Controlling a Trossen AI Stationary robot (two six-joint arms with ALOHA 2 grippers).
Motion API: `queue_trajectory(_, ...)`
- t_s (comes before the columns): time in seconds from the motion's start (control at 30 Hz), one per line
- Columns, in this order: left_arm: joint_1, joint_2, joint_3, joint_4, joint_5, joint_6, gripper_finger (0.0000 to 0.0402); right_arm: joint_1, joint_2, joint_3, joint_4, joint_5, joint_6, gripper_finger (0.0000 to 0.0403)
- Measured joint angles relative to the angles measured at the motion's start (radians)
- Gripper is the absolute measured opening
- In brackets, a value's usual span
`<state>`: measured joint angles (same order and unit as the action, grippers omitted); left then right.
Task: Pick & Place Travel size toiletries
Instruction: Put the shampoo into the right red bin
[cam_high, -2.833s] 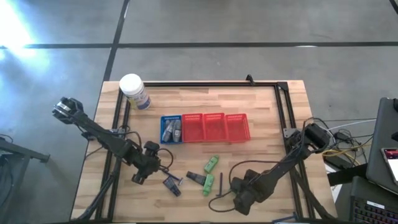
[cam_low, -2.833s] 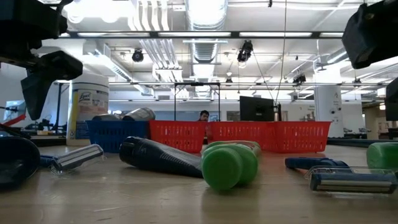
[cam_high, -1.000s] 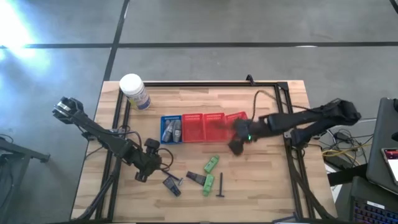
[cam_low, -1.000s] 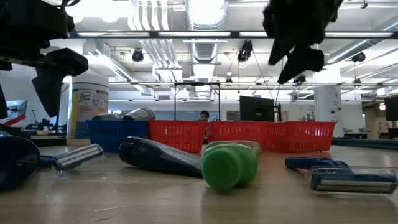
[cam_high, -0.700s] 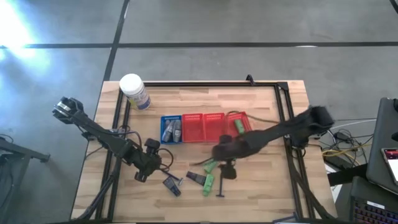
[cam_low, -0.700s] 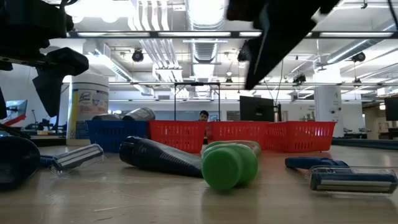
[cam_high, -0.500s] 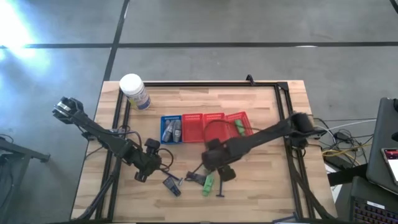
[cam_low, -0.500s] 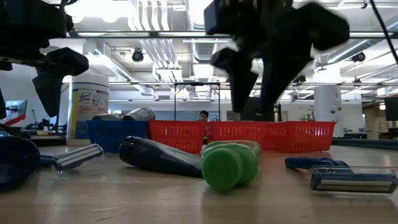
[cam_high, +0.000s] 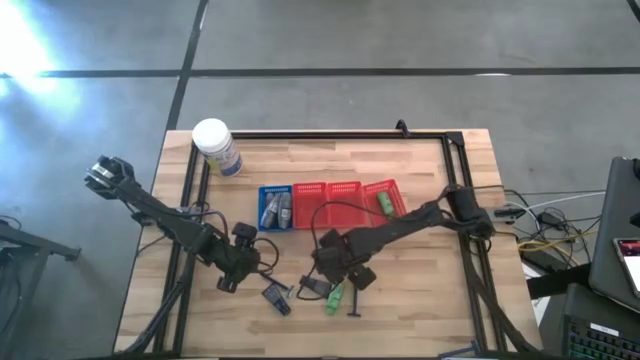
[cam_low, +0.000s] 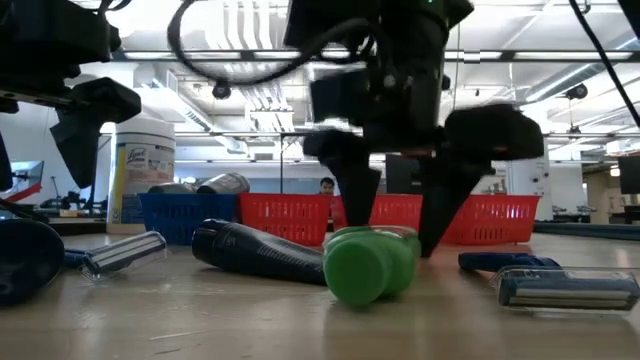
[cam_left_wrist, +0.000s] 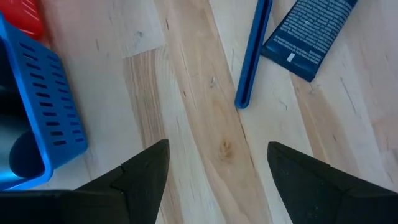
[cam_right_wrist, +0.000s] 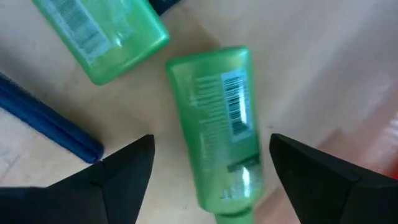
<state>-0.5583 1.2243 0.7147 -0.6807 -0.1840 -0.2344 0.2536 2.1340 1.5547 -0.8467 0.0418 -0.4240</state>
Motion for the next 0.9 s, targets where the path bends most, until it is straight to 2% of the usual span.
queue_trajectory(0.17, 0.0, 0.0, 0.0, -0.001, 0.0, -0.001, 0.0275, -0.039, 0.01, 0.0, -0.005, -0.092, 0.059, 0.0272)
queue_trajectory(0.43, 0.0, 0.0, 0.0, 0.0, -0.001, -0.001, 0.0275, -0.05, 0.004, 0.004, -0.048, -0.094, 0.163, 0.0149)
queue_trajectory(0.57, 0.0, 0.0, 0.0, 0.0, -0.001, -0.001, 0.0275, -0.043, -0.069, 0.007, -0.132, -0.095, 0.284, 0.0114)
queue_trajectory(0.7, 0.0, 0.0, 0.0, 0.0, -0.001, -0.001, 0.0275, -0.047, -0.243, -0.021, -0.165, -0.09, 0.544, 0.0125)
queue_trajectory(0.83, 0.0, 0.0, 0.0, 0.0, -0.001, 0.001, 0.0275, -0.121, -0.425, -0.108, -0.201, 0.008, 0.973, 0.0144)
queue_trajectory(0.9, 0.0, 0.0, 0.0, 0.0, -0.001, 0.001, 0.0275, -0.205, -0.506, -0.193, -0.23, -0.011, 1.188, 0.0144)
